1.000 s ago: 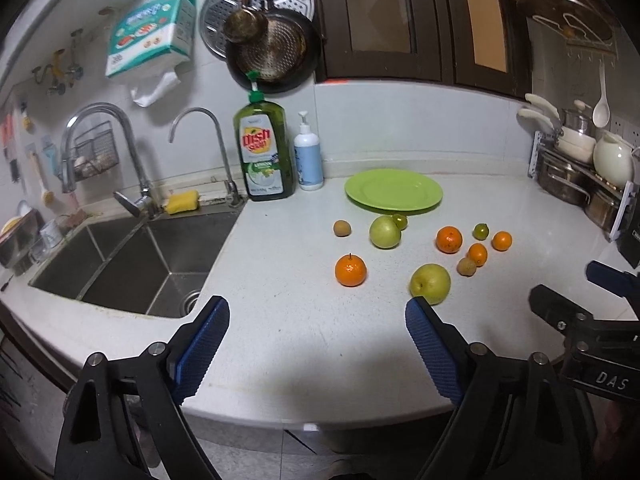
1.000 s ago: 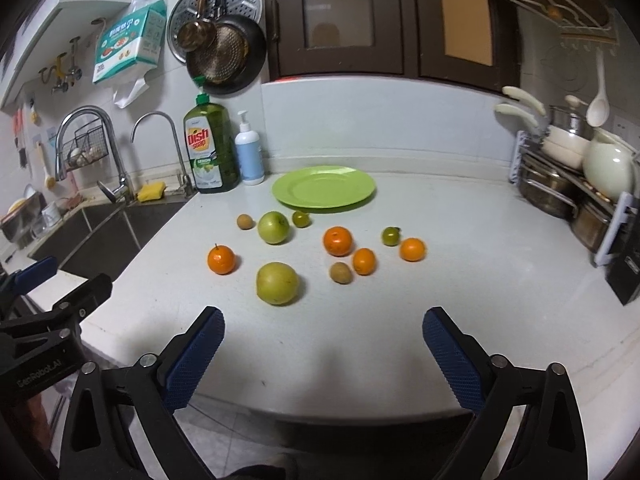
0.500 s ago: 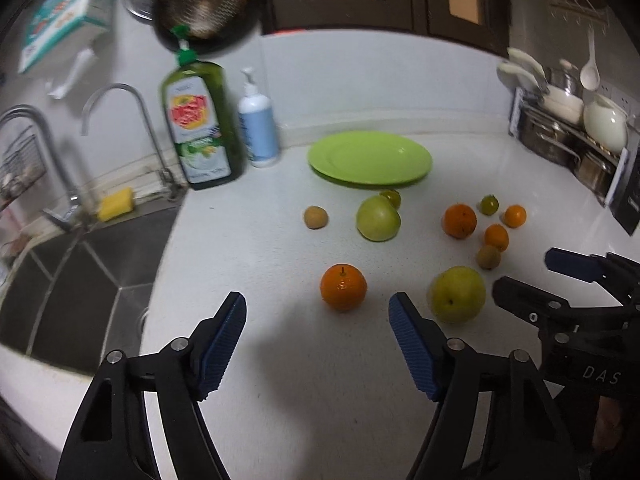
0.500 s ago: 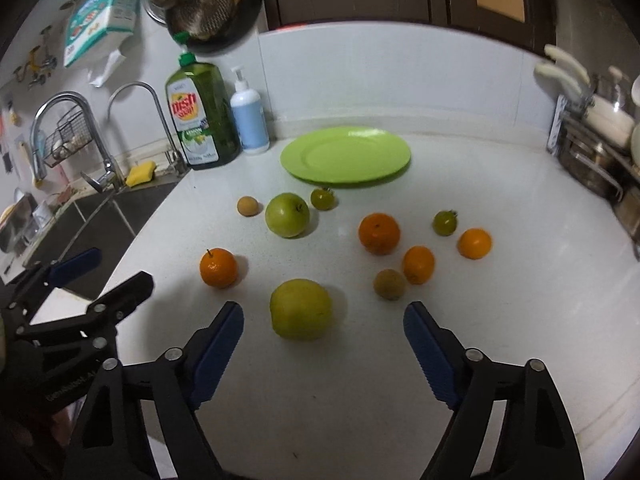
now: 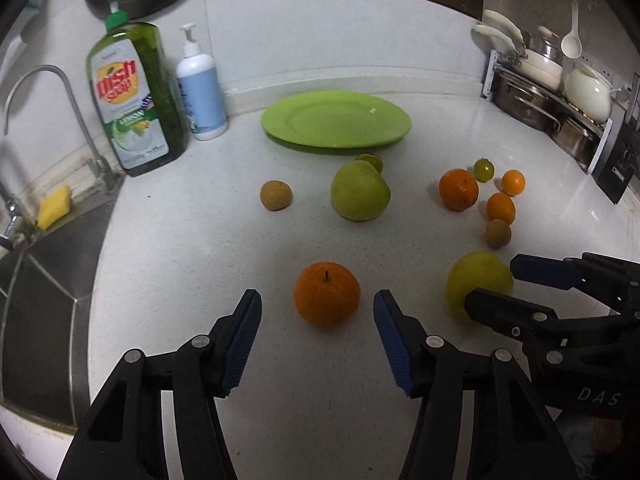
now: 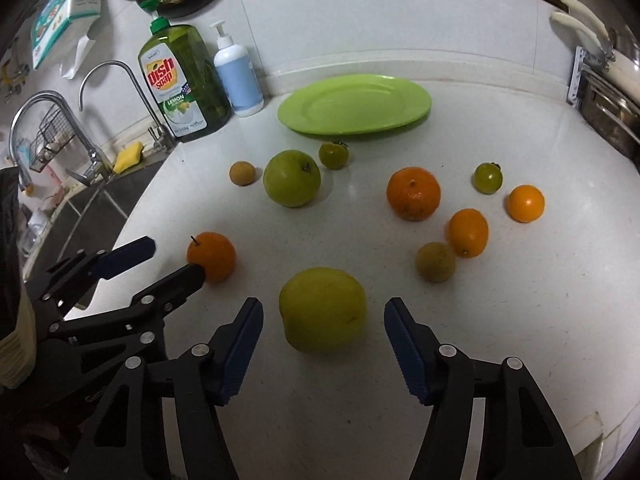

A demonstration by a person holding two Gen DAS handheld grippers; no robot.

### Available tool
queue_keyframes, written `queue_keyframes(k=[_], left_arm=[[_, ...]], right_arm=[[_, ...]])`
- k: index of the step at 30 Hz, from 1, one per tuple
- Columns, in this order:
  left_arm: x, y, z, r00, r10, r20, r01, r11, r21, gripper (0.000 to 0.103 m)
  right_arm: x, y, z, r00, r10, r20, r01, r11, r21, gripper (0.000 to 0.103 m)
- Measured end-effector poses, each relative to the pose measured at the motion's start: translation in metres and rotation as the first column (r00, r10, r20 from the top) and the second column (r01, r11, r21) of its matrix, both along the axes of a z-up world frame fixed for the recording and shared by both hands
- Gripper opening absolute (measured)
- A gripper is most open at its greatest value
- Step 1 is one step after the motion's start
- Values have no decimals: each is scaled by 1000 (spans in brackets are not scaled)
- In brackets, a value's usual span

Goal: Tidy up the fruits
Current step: 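Close the left tool on the orange while the right tool closes on the yellow pear, then lift the orange with the left tool while the right tool carries the pear to the green plate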

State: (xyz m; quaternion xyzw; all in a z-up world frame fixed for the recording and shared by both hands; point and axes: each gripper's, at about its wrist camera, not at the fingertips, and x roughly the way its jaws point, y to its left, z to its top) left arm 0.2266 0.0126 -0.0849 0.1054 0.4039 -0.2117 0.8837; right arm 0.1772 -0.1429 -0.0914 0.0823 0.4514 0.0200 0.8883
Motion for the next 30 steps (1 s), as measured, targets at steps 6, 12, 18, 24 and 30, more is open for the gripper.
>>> queue_keyframes(k=[6,12,18,24,30], left_arm=[[10,-1,-8,999,-30,-26,29,1000,-8,51],[17,-5,-15,998,-50,-45,49,999,-11,44],[21,-7,-19,997,-58,-56,58,998,-9,41],[21,-6,-19,997,-57,-57,56,998,-13,41],[21,-6,-18,997,-53,-56,52,999,-16,41]], right_arm=[[7,1,-4,1000,-3,-23,3,1000,13,57],[13,2,-8,999,-11,-45,12,1000,19,55],[16,1,-12,998,-13,-59,15,1000,21,52],[17,1,-12,998,-12,-57,13,1000,19,52],[17,1,-13,998,-6,-60,7,1000,18,51]])
